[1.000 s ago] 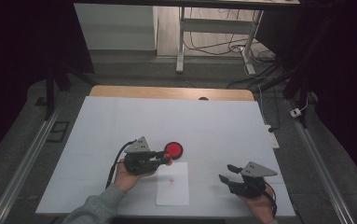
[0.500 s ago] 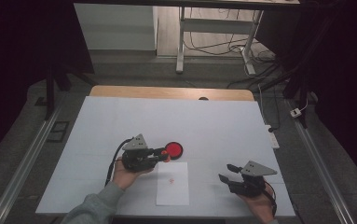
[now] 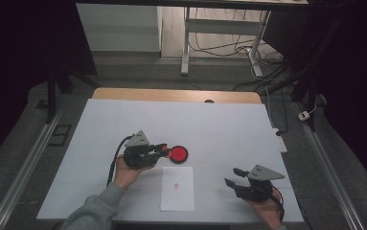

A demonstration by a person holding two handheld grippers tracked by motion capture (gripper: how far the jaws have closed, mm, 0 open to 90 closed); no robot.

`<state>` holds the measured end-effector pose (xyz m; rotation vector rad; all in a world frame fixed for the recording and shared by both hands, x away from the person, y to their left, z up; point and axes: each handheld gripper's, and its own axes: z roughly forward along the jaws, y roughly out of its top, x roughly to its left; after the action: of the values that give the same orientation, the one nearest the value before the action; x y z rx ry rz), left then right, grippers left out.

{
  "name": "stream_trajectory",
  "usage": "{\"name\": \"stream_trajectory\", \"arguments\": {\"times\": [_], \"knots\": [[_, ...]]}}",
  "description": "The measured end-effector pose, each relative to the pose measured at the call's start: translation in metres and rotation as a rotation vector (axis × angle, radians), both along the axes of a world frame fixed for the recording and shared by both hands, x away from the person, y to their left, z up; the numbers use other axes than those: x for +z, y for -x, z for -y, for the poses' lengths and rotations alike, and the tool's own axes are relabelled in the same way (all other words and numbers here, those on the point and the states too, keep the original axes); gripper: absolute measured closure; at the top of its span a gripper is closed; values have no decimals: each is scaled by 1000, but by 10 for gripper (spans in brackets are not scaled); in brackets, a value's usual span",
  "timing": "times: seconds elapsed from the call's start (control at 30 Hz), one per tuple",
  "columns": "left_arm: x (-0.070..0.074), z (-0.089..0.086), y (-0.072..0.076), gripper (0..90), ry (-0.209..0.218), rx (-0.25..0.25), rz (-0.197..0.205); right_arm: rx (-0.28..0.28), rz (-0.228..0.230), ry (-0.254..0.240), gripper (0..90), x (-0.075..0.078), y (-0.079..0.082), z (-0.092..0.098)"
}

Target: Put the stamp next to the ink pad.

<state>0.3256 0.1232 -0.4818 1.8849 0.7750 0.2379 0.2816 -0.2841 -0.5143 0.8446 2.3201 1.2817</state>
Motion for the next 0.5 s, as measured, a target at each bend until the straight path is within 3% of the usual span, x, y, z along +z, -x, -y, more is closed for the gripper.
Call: {"name": "stream_trajectory", "arguments": {"times": [0.5], "knots": [[-10,-7,-23,725,-65,79,-6,-11,5,-8,450,0,1,5]]}}
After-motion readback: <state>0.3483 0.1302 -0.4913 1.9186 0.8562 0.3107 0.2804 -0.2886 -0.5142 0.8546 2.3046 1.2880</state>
